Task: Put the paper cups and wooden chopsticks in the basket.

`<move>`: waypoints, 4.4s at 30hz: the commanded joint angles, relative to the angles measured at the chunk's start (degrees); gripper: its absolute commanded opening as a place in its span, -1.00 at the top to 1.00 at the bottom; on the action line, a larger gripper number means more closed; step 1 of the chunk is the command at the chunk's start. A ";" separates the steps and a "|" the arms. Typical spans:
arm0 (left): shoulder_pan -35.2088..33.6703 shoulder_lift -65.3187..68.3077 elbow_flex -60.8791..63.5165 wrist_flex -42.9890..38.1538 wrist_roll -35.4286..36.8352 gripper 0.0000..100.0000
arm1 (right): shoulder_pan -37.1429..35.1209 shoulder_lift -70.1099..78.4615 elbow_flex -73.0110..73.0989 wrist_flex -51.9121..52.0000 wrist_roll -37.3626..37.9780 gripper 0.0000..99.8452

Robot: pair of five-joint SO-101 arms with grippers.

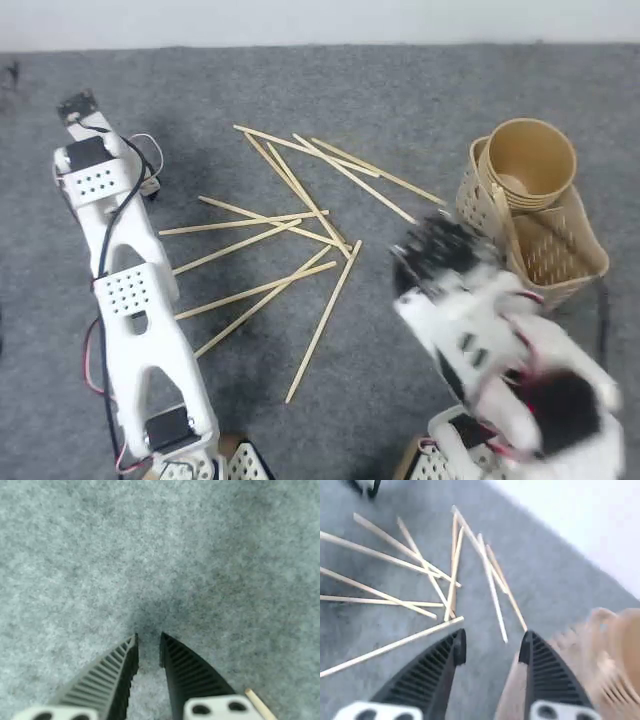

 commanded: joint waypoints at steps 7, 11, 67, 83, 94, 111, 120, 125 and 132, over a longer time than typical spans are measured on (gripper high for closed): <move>0.35 -0.53 -2.24 1.32 0.26 0.84 | 1.80 21.05 11.96 -22.11 4.66 0.64; 0.35 -0.53 -2.24 1.32 0.26 0.84 | 4.79 32.13 8.44 -32.57 4.66 0.64; 1.67 -0.53 -2.24 0.97 -1.76 0.85 | 3.30 134.81 -111.47 26.07 32.79 0.63; 1.67 -0.53 -2.24 0.97 -1.76 0.85 | 0.92 122.33 -95.30 22.20 27.96 0.51; 1.67 -0.53 -2.24 0.97 -1.76 0.85 | 5.05 125.14 -95.30 15.87 28.13 0.51; 1.76 -0.53 -2.24 0.88 -1.76 0.85 | 3.47 129.63 -95.38 17.45 33.05 0.97; 1.76 -0.53 -2.24 0.88 -1.76 0.85 | 3.56 129.19 -95.38 17.98 33.23 0.98; 1.76 -0.53 -2.24 0.88 -1.76 0.85 | 3.38 125.41 -95.47 20.70 33.14 0.98; 1.76 -0.53 -2.24 0.88 -1.76 0.85 | 3.82 112.92 -95.12 25.71 31.56 0.98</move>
